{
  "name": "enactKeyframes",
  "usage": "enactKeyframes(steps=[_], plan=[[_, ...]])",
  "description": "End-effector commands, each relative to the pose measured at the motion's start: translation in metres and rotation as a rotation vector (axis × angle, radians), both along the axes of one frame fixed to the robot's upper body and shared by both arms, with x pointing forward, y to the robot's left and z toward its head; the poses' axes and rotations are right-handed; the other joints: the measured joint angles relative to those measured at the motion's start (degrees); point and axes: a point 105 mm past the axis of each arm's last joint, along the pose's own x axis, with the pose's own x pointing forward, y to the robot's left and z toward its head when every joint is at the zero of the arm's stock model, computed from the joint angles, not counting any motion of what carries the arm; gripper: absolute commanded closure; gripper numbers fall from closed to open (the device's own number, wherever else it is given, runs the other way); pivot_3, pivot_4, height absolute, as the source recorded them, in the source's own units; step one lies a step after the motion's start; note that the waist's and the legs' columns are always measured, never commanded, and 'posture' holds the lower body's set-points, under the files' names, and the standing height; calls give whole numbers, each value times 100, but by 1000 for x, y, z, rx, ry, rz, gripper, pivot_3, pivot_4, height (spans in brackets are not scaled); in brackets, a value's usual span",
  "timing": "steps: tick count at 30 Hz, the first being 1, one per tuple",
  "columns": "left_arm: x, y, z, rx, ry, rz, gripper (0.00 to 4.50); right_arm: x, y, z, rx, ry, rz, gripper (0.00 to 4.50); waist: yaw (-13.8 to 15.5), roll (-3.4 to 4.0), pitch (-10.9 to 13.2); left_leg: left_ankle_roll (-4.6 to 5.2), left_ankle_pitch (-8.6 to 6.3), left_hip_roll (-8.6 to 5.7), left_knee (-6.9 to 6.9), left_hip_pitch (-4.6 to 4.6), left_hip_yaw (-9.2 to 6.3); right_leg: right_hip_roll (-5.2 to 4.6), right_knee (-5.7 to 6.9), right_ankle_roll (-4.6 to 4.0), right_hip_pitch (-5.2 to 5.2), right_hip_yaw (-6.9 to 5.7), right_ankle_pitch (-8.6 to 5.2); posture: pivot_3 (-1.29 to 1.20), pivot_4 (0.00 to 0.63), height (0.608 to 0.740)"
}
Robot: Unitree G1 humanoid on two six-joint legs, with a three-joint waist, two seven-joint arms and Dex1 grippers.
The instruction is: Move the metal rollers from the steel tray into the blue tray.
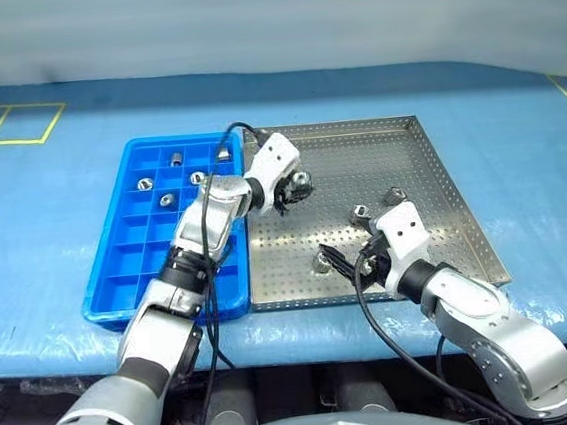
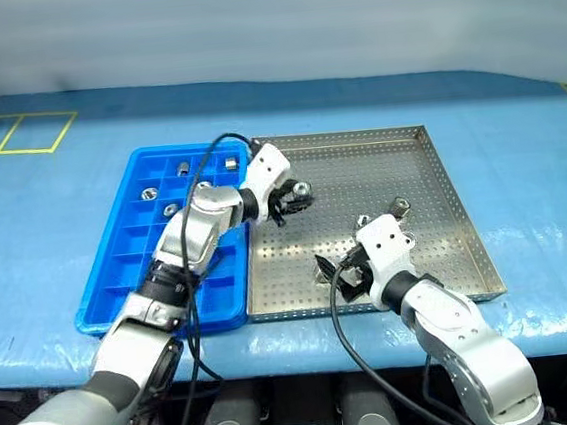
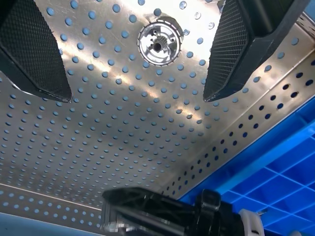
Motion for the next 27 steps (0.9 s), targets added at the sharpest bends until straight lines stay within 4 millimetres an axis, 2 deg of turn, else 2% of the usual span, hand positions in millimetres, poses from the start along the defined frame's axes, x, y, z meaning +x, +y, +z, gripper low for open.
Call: enactKeyframes(steps=[1,5,11,17,20,27], plan=[[-2,37,38,-83,-191,239,2713,3,14,13,26,-60,63,0,-7,1,-1,0,0,0,-1,5,0,1,0,-2,1,0,-1,116,150,740],[-9,81,27,-107,-184,507,2713,2,33,18,53,-89,171,0,53,1,-1,-1,1,0,5,10,-1,0,2,-9,7,0,-5,178,150,740],[-25,132,8,-152,-175,831,2713,8,54,19,54,-165,263,0,182,-2,0,0,1,-4,13,6,0,-4,-5,-3,11,0,-1,215,150,740],[-33,159,-8,-137,-155,988,2713,9,66,16,59,-166,333,0,341,-3,0,-1,1,-4,13,6,-1,-5,-5,-4,12,-4,-2,261,150,740],[-37,169,-8,-89,-184,1060,2713,8,68,14,59,-160,347,0,390,-4,0,-1,1,-4,12,4,-1,-5,-8,-5,12,-4,-2,261,150,740],[-50,181,-24,-67,-112,1182,2713,6,67,9,54,-142,347,0,416,-4,0,-1,0,-3,11,3,-1,-7,-8,-5,12,-6,-2,266,150,740]])
